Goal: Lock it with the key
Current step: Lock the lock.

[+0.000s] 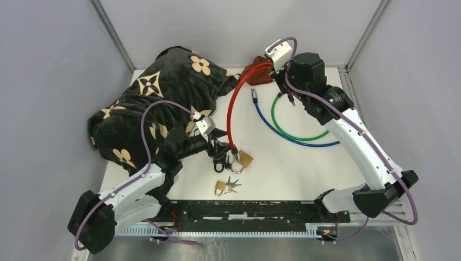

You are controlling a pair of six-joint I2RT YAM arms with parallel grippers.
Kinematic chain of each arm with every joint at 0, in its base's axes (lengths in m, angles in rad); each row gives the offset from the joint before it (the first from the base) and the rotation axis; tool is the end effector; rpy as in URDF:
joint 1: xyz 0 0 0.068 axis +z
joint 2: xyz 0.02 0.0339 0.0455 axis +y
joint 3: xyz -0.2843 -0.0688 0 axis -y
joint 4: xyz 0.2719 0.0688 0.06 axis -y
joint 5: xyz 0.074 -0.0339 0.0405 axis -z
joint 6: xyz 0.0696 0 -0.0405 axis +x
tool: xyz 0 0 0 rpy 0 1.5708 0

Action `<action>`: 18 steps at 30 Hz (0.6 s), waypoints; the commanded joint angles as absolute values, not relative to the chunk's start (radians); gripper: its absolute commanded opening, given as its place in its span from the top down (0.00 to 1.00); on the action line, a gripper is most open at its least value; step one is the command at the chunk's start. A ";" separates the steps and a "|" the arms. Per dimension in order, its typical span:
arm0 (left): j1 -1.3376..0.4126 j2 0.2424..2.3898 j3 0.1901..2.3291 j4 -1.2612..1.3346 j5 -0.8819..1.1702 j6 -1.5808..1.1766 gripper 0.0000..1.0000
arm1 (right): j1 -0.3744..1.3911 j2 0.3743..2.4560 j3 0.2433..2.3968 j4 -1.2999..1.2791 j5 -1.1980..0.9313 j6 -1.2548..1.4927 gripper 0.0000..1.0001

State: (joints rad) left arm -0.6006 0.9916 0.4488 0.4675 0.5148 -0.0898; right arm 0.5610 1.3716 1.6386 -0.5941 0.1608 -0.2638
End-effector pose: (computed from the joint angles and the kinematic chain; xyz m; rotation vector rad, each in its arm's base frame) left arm 0.1971 -0.1766 0.2522 0.8185 1.5168 -0.9402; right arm 0.2983 0.1743 0.4759 -0.6578 1.7759 0.0500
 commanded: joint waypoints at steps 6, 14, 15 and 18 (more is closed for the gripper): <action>-0.539 0.891 0.493 0.344 0.579 0.098 0.22 | 0.560 1.290 1.617 -0.557 0.302 -0.276 1.00; -0.540 1.026 0.535 0.471 0.477 -0.141 0.22 | 0.560 1.264 1.560 -0.550 0.275 -0.266 1.00; -0.541 1.040 0.542 0.483 0.428 -0.165 0.26 | 0.559 1.261 1.556 -0.550 0.268 -0.267 1.00; -0.542 1.061 0.558 0.507 0.378 -0.176 0.40 | 0.559 1.253 1.541 -0.544 0.249 -0.265 1.00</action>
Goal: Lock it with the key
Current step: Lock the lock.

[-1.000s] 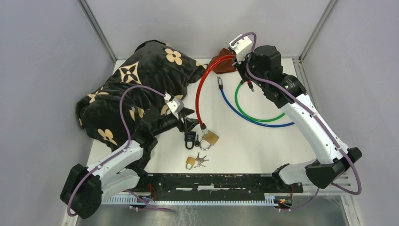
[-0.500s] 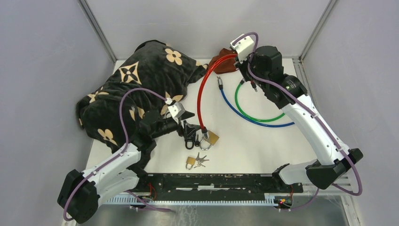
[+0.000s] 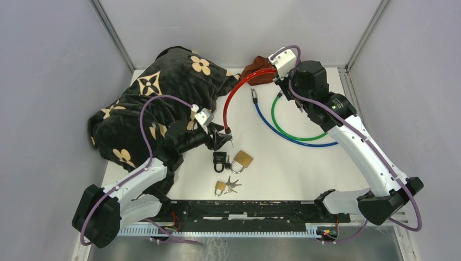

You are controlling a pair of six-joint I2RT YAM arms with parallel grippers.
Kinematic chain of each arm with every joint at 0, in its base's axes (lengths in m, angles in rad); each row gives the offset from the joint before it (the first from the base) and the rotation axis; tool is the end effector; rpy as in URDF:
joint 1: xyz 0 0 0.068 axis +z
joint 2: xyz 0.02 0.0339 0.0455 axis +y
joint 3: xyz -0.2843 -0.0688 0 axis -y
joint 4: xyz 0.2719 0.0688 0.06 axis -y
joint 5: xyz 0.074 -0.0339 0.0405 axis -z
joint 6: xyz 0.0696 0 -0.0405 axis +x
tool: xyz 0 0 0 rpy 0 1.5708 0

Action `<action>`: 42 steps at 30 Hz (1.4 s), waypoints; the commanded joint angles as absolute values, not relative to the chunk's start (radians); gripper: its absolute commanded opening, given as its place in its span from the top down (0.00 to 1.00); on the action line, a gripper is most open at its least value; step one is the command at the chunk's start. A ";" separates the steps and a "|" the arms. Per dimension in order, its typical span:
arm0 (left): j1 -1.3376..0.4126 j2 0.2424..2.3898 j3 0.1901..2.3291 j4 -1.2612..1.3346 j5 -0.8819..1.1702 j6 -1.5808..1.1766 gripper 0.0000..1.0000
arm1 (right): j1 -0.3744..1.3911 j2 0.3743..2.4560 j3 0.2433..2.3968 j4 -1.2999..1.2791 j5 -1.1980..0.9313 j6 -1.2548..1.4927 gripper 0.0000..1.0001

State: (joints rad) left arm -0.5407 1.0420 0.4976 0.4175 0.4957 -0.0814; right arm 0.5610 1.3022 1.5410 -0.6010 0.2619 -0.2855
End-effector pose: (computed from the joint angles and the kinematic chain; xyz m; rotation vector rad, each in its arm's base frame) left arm 0.2182 -0.1696 0.2524 0.7646 1.5873 -0.8777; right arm 0.2861 0.1585 0.4602 -0.6270 1.8155 -0.0682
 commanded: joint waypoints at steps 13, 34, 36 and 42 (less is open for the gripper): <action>-0.609 1.156 0.561 0.541 0.276 -0.194 0.65 | 0.560 1.234 1.522 -0.511 0.183 -0.254 1.00; -0.831 1.059 0.676 1.560 0.601 0.136 0.98 | 0.577 0.987 1.123 0.832 -0.378 0.546 1.00; -0.859 1.057 0.677 1.563 0.613 0.162 0.98 | 0.582 0.973 1.128 0.850 -0.377 0.553 1.00; -0.931 1.068 0.682 1.540 0.452 0.271 0.98 | 0.584 0.901 1.088 0.833 -0.324 0.551 1.00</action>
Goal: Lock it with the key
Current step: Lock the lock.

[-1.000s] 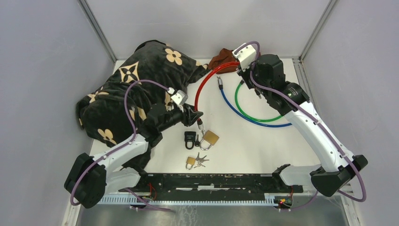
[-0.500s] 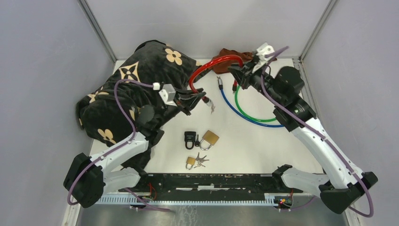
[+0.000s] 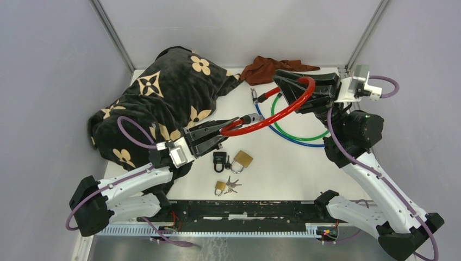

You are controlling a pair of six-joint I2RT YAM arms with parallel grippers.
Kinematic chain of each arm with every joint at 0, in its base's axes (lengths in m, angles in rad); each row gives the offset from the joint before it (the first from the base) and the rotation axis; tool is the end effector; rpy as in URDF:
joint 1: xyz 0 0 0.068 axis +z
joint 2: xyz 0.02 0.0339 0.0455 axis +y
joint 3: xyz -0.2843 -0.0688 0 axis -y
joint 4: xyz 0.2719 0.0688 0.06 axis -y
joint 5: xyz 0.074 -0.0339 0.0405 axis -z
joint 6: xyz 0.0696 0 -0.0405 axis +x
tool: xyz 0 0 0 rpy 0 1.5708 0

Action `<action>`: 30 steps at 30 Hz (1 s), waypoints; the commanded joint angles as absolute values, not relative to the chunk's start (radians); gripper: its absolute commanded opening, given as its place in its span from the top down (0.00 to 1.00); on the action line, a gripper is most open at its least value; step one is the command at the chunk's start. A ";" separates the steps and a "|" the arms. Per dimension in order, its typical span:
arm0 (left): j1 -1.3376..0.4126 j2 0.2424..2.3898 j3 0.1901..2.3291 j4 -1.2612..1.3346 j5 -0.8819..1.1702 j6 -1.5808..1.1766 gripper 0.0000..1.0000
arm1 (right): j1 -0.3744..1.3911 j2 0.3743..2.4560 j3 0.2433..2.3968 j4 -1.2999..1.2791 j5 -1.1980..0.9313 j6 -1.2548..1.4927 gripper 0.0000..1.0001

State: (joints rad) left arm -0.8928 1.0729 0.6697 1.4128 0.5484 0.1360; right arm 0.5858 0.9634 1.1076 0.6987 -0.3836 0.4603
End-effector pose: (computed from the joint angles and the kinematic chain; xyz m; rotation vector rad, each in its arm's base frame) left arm 0.1153 -0.2010 0.4247 0.7584 0.2207 -0.8723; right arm 0.1609 0.1380 0.5488 -0.4346 0.7347 1.1253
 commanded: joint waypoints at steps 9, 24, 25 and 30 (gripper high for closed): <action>-0.966 1.080 0.682 1.564 0.204 0.131 0.98 | 0.584 0.952 1.090 0.898 -0.340 0.600 1.00; -0.965 1.068 0.673 1.559 0.058 0.053 0.98 | 0.584 0.983 1.054 0.959 -0.339 0.655 1.00; -0.964 1.070 0.673 1.565 0.063 0.050 0.98 | 0.585 0.984 1.052 0.959 -0.337 0.656 1.00; -0.964 1.071 0.673 1.569 0.047 0.041 0.98 | 0.585 0.990 1.046 0.963 -0.339 0.656 1.00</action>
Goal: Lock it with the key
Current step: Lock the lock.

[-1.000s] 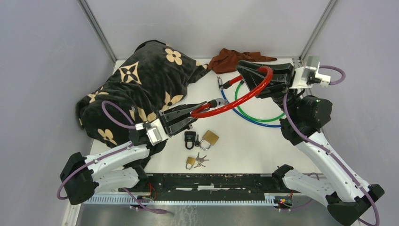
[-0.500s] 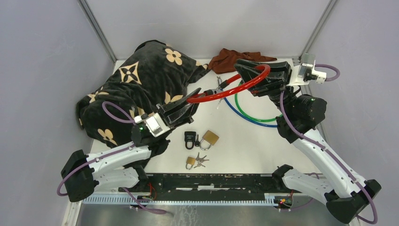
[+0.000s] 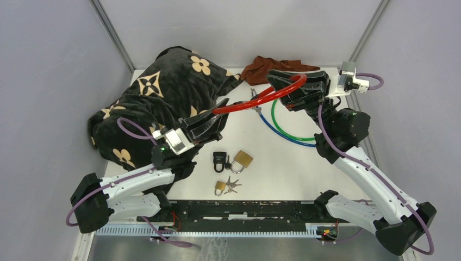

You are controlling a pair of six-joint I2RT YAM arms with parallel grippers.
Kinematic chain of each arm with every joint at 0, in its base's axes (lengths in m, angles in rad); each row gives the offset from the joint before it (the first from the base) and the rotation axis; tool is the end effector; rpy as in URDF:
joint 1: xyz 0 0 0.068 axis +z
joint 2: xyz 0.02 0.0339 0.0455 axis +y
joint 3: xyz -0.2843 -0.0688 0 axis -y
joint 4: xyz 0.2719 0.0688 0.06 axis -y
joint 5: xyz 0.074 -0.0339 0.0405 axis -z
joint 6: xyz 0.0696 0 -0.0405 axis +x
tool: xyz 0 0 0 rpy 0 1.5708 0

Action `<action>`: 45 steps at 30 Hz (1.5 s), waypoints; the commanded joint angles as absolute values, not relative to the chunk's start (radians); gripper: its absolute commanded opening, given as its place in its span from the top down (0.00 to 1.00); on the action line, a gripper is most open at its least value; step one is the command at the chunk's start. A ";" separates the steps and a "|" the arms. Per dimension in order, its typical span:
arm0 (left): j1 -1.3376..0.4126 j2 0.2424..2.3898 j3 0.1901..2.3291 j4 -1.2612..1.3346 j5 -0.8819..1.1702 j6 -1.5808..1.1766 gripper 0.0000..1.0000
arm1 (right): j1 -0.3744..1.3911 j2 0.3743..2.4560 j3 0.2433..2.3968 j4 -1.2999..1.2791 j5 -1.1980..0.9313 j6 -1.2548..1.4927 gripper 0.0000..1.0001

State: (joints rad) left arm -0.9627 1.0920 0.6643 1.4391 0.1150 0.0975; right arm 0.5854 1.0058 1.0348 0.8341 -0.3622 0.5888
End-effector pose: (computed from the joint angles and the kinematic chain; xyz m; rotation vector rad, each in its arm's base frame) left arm 0.1290 -0.1993 0.4290 0.3919 0.4398 -0.8732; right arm 0.1766 0.1467 0.5272 -0.3702 0.7501 1.2382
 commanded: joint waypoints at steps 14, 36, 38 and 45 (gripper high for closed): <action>-0.964 1.066 0.664 1.587 0.032 0.011 0.98 | 0.586 1.015 1.032 1.005 -0.330 0.647 1.00; -0.956 1.157 0.789 1.671 -0.017 0.042 0.98 | 0.597 1.067 0.896 1.300 -0.266 0.755 1.00; -0.953 1.155 0.795 1.670 -0.031 0.034 0.98 | 0.598 1.068 0.872 1.339 -0.243 0.762 1.00; -0.946 1.143 0.798 1.670 -0.041 0.022 0.98 | 0.597 1.121 0.796 1.529 -0.156 0.858 1.00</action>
State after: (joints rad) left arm -0.9562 1.1694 0.7322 1.4437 0.0227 0.0540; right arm 0.5892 1.1000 0.8207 1.3170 -0.2188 0.7284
